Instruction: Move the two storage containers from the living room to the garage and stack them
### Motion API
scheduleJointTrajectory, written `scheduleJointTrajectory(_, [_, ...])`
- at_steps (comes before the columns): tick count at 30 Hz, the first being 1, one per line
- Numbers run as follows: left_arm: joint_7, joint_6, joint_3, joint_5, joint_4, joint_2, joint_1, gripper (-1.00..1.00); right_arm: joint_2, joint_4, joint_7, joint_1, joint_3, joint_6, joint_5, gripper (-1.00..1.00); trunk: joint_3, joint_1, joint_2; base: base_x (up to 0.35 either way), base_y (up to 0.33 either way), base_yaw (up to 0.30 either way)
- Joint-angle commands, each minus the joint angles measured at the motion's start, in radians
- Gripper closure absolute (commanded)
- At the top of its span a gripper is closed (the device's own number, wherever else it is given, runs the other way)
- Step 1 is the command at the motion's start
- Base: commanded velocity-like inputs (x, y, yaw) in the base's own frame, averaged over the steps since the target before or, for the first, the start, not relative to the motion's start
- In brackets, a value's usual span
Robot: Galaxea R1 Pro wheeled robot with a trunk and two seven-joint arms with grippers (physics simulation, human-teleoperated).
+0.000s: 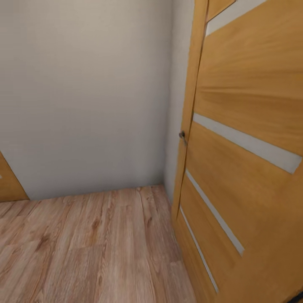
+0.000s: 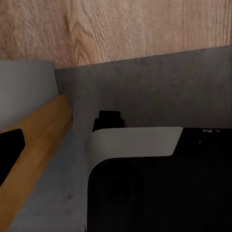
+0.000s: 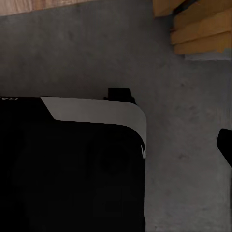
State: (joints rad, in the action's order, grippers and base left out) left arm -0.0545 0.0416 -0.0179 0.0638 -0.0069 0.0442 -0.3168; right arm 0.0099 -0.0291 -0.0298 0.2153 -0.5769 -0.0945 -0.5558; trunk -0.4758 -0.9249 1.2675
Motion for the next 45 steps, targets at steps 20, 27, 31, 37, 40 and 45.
scheduleJointTrajectory(20, [-0.004,0.004,-0.002,0.007,-0.001,0.000,-0.001,-1.00,-0.002,-0.003,-0.001,0.001,-0.008,-0.005,-0.009,-1.00,-0.001,0.000,0.000,0.236,0.000,0.111])
scheduleJointTrajectory(27, [-0.004,0.004,-0.002,0.007,-0.001,0.001,-0.001,-1.00,-0.001,-0.003,-0.001,0.001,-0.009,-0.005,-0.007,-1.00,-0.001,0.000,0.000,0.232,0.000,0.022])
scheduleJointTrajectory(31, [-0.004,0.003,-0.002,0.008,-0.001,0.002,0.000,-1.00,-0.002,-0.003,-0.001,0.001,-0.009,-0.005,-0.006,-1.00,-0.003,0.000,0.000,0.068,0.000,0.213])
scheduleJointTrajectory(37, [-0.004,0.003,-0.002,0.008,-0.001,0.002,-0.001,-1.00,-0.002,-0.003,-0.002,0.001,-0.008,-0.005,-0.006,-1.00,-0.007,0.000,0.000,0.011,0.000,0.246])
scheduleJointTrajectory(40, [-0.004,0.003,-0.002,0.009,-0.001,0.002,0.000,-1.00,-0.002,-0.003,-0.002,0.001,-0.008,-0.005,-0.006,-1.00,-0.008,0.000,0.000,0.001,0.000,0.242])
scheduleJointTrajectory(45, [-0.004,0.003,-0.002,0.008,-0.001,0.001,-0.001,-1.00,-0.003,-0.003,-0.002,0.001,-0.008,-0.005,-0.006,-1.00,-0.010,0.000,0.000,0.000,0.000,0.122])
